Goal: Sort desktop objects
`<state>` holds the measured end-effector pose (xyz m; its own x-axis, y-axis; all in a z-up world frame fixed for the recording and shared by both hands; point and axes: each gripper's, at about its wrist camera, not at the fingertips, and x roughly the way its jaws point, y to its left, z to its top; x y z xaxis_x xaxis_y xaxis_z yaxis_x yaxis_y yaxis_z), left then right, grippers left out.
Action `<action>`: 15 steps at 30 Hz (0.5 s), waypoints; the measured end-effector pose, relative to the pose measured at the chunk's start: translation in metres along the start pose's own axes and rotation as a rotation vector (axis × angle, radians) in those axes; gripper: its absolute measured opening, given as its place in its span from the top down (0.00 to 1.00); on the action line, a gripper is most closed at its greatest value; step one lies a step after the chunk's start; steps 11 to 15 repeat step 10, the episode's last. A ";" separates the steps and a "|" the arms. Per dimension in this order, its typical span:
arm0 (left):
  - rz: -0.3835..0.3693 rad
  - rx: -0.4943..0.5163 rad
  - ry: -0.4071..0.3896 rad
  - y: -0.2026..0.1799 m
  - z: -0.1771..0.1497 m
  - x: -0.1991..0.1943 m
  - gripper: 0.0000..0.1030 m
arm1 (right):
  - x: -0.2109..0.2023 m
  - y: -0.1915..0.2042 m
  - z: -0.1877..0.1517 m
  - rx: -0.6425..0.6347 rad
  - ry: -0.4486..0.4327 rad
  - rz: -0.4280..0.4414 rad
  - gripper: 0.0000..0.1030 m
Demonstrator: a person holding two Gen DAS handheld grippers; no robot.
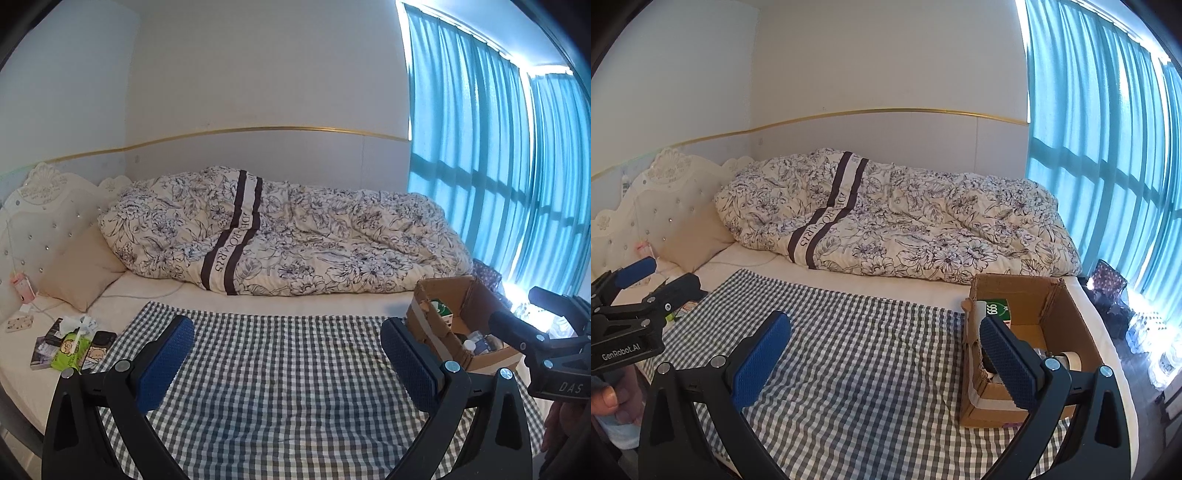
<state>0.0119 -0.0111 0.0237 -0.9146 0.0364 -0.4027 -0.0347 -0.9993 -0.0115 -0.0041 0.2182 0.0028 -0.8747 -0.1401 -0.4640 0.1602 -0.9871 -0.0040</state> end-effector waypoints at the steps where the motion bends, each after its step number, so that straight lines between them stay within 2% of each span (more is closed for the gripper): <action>1: 0.006 -0.002 -0.010 0.000 0.000 -0.001 0.00 | 0.000 0.000 0.000 0.001 0.000 0.001 0.00; 8: 0.027 -0.005 -0.041 0.003 -0.001 -0.006 0.00 | 0.001 0.003 -0.001 0.001 0.003 0.003 0.00; 15: 0.010 0.001 -0.027 0.003 -0.001 -0.005 0.00 | 0.000 0.003 -0.002 0.002 0.003 0.002 0.00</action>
